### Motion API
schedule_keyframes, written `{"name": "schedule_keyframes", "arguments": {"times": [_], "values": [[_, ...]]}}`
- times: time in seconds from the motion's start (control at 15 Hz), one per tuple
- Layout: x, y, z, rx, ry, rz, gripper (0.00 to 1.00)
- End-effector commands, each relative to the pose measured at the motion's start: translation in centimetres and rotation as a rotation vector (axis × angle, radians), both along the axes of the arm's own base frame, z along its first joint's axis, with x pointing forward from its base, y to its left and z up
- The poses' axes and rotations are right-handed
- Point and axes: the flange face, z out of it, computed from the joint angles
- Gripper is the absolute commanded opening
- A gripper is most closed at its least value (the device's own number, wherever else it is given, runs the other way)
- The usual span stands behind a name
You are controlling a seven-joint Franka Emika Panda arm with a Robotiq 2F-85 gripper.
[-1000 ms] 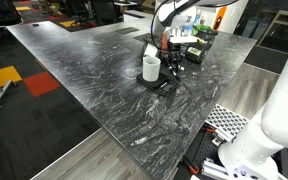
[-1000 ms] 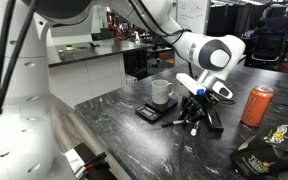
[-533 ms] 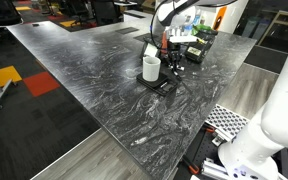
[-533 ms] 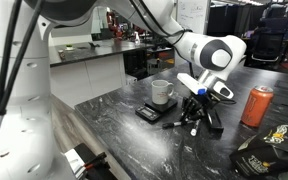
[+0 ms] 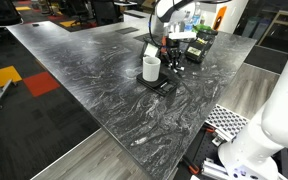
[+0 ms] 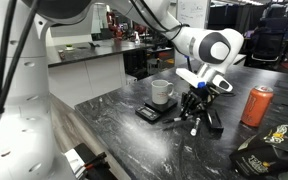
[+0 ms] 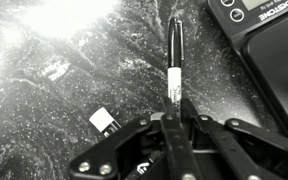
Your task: Pick up the marker on the left and put it in the white mug
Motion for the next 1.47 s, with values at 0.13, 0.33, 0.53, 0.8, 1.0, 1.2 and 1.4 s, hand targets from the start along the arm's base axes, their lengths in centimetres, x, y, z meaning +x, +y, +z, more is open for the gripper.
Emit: {"name": "schedule_keyframes", "arguments": {"times": [0.13, 0.33, 0.53, 0.8, 1.0, 1.2, 1.4], "values": [[-0.3, 3.1, 4.4, -0.082, -0.080, 0.102, 0.03], [0.0, 5.1, 7.3, -0.129, -0.210, 0.181, 0.03], [0.1, 6.9, 10.0, -0.137, -0.374, 0.214, 0.03], [-0.7, 9.3, 13.7, -0.179, -0.572, 0.273, 0.03], [-1.6, 10.6, 15.6, -0.205, -0.666, 0.295, 0.03], [-3.0, 12.5, 16.8, -0.213, -0.743, 0.332, 0.03], [-3.4, 14.3, 16.9, -0.214, -0.785, 0.364, 0.03]]}}
